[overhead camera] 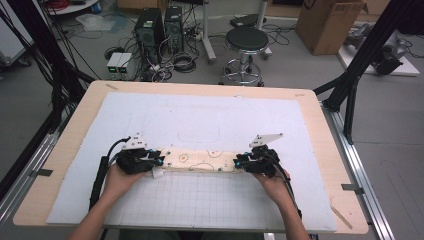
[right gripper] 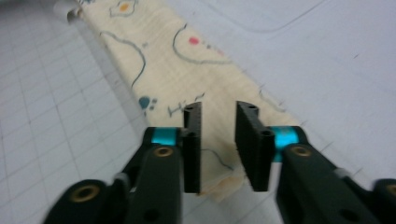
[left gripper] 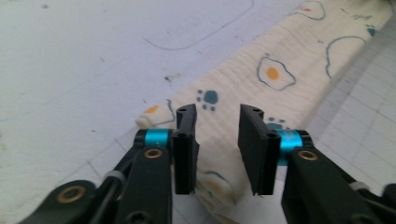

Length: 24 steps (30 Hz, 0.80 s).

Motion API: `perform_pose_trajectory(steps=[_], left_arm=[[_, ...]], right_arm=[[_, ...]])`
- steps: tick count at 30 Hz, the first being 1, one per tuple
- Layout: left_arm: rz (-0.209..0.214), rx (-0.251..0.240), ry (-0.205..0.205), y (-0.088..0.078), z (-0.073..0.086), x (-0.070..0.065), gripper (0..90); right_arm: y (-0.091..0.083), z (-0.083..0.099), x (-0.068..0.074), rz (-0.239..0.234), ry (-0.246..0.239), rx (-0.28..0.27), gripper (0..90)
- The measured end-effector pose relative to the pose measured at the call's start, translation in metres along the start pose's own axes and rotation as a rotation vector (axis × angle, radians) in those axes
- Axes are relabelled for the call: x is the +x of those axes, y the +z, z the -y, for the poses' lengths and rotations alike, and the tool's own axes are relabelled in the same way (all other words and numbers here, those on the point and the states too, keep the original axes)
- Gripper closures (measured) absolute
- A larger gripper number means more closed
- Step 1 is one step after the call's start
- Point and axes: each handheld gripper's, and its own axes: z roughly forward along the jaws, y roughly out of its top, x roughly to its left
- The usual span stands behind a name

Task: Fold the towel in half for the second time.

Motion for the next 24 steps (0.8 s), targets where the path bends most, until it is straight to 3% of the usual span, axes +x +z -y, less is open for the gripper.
perform_pose_trajectory(steps=[6,14,18,22,24], left_arm=[[0.004,0.047,0.005,0.006,0.004,0.001,61.5],[0.022,0.046,-0.003,0.006,0.007,0.005,62.2],[0.017,0.042,0.015,0.006,0.008,0.004,62.4],[0.017,0.038,0.009,0.006,0.006,0.003,59.7],[0.014,0.019,0.002,0.003,0.005,0.004,56.5]], right_arm=[[0.011,0.004,-0.006,0.013,0.004,0.043,55.8],[0.013,0.009,-0.002,0.044,-0.083,0.054,55.5],[0.014,0.009,0.0,0.056,-0.113,0.055,55.1],[0.013,0.008,0.0,0.049,-0.087,0.05,51.0],[0.008,0.005,-0.002,0.048,-0.056,0.013,50.0]])
